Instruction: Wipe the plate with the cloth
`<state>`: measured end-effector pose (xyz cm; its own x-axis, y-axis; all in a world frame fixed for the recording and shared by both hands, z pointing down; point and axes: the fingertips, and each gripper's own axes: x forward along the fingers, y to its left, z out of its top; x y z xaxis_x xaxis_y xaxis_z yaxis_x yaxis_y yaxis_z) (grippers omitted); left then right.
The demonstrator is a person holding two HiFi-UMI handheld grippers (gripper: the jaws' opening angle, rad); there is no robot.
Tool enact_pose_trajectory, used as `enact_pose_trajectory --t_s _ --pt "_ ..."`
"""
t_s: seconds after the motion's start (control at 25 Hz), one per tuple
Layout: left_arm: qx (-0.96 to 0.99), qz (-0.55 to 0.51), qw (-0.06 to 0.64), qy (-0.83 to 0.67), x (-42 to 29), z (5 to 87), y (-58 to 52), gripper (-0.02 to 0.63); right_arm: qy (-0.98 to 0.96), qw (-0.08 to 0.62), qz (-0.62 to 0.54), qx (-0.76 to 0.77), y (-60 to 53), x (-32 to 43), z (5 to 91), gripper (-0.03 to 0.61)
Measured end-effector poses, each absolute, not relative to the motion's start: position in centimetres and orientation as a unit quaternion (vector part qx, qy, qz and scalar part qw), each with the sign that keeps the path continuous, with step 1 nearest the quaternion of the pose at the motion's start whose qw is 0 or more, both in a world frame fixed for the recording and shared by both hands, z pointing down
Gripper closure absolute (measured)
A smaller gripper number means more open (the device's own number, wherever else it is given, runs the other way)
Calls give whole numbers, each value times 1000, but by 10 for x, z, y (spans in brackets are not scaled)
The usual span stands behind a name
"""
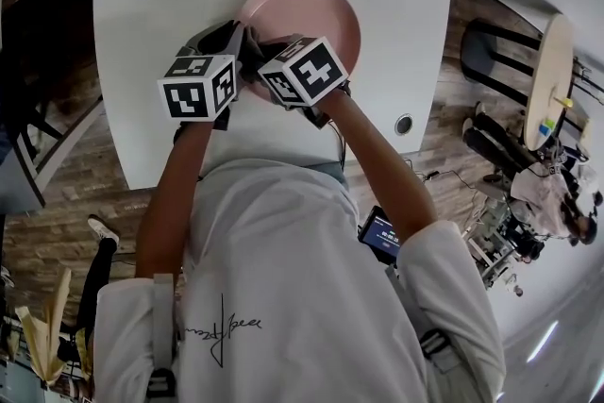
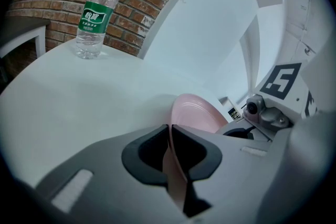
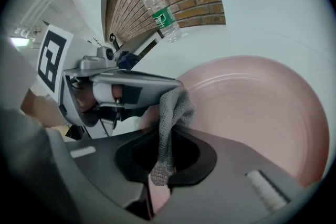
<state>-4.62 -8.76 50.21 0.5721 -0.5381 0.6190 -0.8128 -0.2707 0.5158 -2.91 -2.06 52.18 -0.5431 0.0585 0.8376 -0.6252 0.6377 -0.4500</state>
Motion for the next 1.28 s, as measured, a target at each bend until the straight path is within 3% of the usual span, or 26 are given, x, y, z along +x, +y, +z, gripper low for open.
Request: enact_pose_trajectory --t_s 1.28 --pt "780 170 407 -443 -46 500 -89 580 -786 489 364 106 22 -9 522 538"
